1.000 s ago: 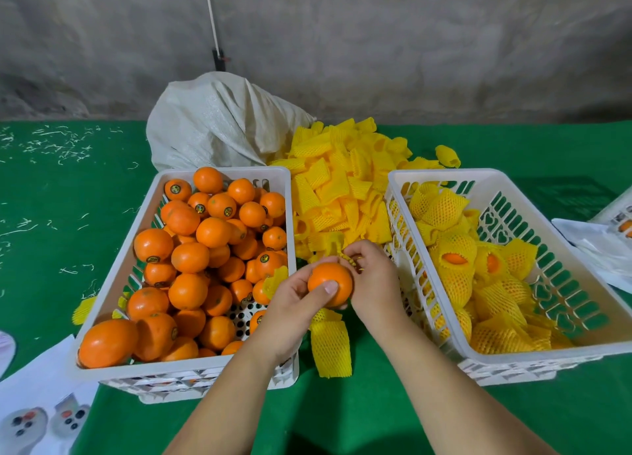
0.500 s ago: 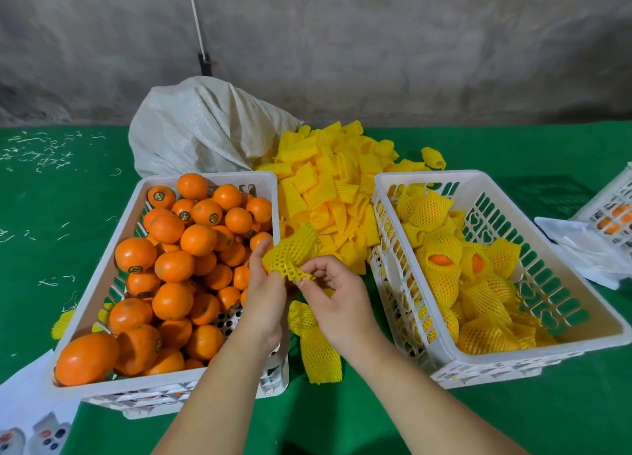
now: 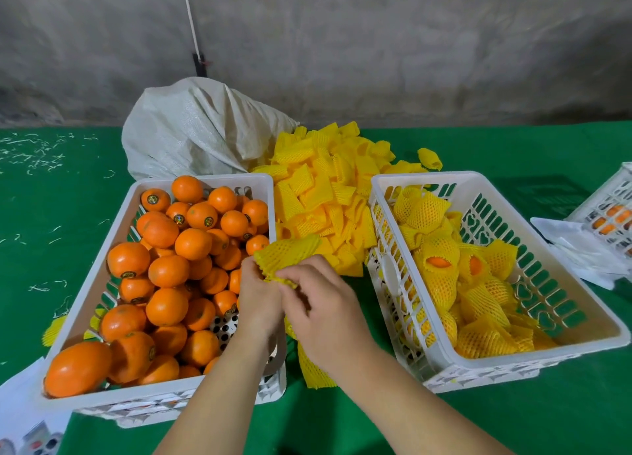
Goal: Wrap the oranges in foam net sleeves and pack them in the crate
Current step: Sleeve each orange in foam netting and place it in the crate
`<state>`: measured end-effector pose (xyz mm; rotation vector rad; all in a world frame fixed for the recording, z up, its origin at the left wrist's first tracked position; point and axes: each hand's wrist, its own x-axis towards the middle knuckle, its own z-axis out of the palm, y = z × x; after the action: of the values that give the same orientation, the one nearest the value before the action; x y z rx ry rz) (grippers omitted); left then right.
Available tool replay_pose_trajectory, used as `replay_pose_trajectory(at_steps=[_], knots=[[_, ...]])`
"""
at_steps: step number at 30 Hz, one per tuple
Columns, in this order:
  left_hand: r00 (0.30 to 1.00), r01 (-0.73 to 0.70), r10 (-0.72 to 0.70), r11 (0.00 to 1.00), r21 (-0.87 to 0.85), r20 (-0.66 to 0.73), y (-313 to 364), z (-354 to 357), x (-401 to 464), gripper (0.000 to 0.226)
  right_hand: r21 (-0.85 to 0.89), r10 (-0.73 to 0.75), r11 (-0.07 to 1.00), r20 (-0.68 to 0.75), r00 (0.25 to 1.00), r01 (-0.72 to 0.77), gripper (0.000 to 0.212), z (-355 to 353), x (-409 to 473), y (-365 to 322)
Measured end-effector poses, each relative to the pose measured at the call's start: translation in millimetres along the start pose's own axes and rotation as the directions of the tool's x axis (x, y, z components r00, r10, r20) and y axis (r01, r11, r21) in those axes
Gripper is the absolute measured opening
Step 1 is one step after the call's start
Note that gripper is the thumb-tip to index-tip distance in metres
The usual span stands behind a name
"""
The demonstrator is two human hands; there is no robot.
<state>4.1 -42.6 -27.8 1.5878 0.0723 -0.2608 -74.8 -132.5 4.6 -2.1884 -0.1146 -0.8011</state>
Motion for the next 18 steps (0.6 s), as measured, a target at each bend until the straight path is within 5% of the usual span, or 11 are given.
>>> replay_pose_trajectory(at_steps=[3, 4, 7, 10, 15, 17, 18], knots=[[0.987, 0.141, -0.139, 0.990, -0.030, 0.076, 2, -2, -6, 0.016, -0.058, -0.038, 0.998, -0.028, 0.999, 0.036, 0.019, 2, -2, 2], [0.988, 0.113, -0.096, 0.984, -0.138, 0.124, 6, -2, -11, 0.010, -0.079, -0.029, 0.997, -0.041, 0.999, 0.025, 0.019, 2, -2, 6], [0.962, 0.090, 0.033, 0.900, -0.427, 0.273, 9, -3, -20, 0.052, -0.026, 0.117, 0.993, 0.009, 0.993, -0.117, 0.033, 3, -4, 14], [0.925, 0.089, 0.071, 0.914, -0.395, 0.374, 6, -4, -21, 0.053, 0.003, 0.201, 0.980, -0.005, 0.980, -0.201, 0.038, 1, -3, 23], [0.966, -0.121, 0.193, 0.925, -0.361, 0.170, -6, -2, -15, 0.043, 0.114, 0.266, 0.954, 0.099, 0.959, -0.277, 0.037, -2, -4, 31], [0.965, -0.178, 0.224, 0.941, -0.287, 0.137, -13, -5, -13, 0.056, 0.325, 0.466, 0.798, 0.202, 0.861, -0.508, 0.061, -2, -1, 26], [0.954, -0.229, 0.260, 0.953, -0.199, 0.149, -17, -6, -13, 0.064, 0.447, 0.579, 0.622, 0.290, 0.762, -0.642, 0.078, -1, 3, 25]])
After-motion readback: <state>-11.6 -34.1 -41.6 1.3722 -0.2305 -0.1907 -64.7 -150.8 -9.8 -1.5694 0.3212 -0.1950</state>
